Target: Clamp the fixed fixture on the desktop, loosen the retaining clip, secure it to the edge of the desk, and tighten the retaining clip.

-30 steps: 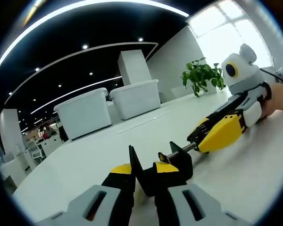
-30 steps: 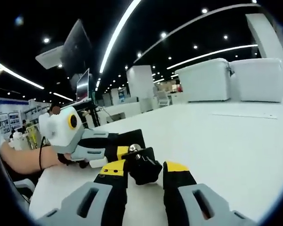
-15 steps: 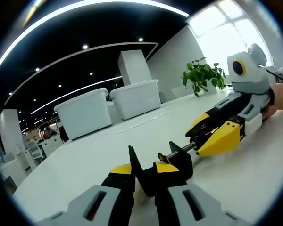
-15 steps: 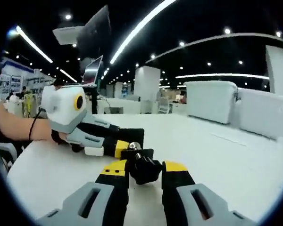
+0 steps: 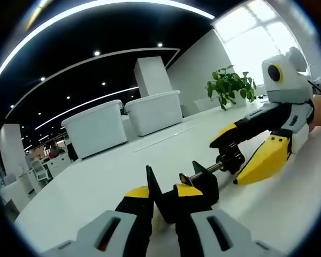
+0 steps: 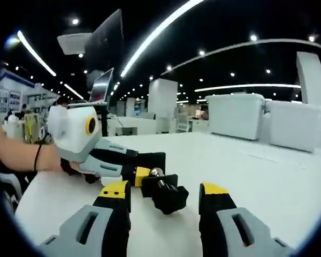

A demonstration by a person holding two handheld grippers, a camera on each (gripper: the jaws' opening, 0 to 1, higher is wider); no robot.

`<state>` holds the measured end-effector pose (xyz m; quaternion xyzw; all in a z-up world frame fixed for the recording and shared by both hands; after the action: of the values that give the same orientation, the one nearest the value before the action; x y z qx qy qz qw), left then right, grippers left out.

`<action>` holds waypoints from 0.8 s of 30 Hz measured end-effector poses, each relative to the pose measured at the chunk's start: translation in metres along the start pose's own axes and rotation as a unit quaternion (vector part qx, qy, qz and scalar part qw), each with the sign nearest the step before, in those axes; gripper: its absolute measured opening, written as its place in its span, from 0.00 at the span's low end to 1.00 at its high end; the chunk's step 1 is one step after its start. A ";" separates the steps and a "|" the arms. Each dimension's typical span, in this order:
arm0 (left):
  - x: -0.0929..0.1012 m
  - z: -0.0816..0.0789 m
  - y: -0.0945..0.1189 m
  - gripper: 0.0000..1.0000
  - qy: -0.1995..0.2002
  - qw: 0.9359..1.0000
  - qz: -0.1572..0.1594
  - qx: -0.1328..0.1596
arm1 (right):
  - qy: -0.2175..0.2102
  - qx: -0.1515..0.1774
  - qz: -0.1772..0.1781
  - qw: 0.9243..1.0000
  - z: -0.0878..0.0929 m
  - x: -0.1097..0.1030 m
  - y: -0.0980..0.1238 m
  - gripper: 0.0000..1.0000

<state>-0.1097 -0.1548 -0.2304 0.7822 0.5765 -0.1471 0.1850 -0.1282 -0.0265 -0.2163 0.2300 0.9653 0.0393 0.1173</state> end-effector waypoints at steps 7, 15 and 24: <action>0.000 0.000 0.000 0.15 0.000 1.000 0.000 0.000 | -0.099 0.005 -0.016 0.995 -0.006 0.010 0.000 0.40; 0.000 0.000 0.000 0.15 0.000 1.000 0.002 0.001 | -0.105 -0.012 0.003 0.994 0.004 -0.002 0.005 0.26; 0.000 0.000 -0.001 0.15 -0.001 1.000 0.003 0.002 | -0.009 0.006 -0.012 1.000 0.006 -0.014 0.008 0.21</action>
<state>-0.1106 -0.1540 -0.2304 0.7841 0.5738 -0.1481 0.1845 -0.1110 -0.0261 -0.2178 0.2199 0.9671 0.0298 0.1247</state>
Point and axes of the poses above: the point that each gripper's makers call its tool centre point, and the gripper's own axes: y roughly backward along the fingers, x roughly to its right, z roughly out of its underside, the point moved 6 cm from there along y, roughly backward along the fingers, and after that the axes turned 10 degrees about -y, right-handed, at the moved point
